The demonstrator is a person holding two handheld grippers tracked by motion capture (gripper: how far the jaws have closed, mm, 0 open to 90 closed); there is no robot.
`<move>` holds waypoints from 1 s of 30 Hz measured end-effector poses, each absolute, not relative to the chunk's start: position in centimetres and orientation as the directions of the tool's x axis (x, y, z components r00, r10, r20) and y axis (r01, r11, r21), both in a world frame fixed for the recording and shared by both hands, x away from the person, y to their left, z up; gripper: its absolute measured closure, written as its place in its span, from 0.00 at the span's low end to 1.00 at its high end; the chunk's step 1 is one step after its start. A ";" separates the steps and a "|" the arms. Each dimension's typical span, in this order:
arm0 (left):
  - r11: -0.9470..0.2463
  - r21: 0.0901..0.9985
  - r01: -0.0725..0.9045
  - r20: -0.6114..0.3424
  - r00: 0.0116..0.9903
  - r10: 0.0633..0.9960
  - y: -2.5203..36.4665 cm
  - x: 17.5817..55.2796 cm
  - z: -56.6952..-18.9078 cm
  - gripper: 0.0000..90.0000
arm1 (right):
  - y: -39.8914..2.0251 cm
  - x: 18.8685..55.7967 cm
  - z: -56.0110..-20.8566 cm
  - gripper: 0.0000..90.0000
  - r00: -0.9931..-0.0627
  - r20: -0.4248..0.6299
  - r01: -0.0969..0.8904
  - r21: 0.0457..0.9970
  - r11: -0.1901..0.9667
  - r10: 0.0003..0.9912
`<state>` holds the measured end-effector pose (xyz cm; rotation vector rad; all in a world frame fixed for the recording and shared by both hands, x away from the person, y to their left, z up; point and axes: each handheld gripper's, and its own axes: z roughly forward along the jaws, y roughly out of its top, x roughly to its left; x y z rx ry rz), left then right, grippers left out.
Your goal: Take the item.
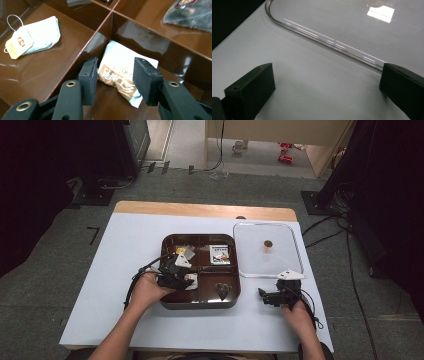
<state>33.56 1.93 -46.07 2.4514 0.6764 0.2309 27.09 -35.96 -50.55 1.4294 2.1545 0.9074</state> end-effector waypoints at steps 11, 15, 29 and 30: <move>-0.675 0.532 0.512 -0.042 0.812 0.582 1.9 33.8 -46.1 0.58 | -36.0 27.1 -50.6 0.00 -0.398 0.025 0.659 0.704 0.266 0.917; -0.682 0.504 0.530 -0.063 0.810 0.583 1.7 34.1 -46.3 0.59 | -36.0 27.1 -50.6 0.00 -0.398 0.025 0.658 0.704 0.266 0.917; -0.680 0.506 0.530 -0.103 0.821 0.562 1.8 34.0 -46.3 0.74 | -36.0 27.1 -50.6 0.00 -0.397 0.025 0.659 0.704 0.266 0.917; -0.675 0.512 0.532 -0.100 0.817 0.568 1.8 34.0 -46.3 0.80 | -36.0 27.1 -50.6 0.00 -0.397 0.025 0.659 0.704 0.266 0.917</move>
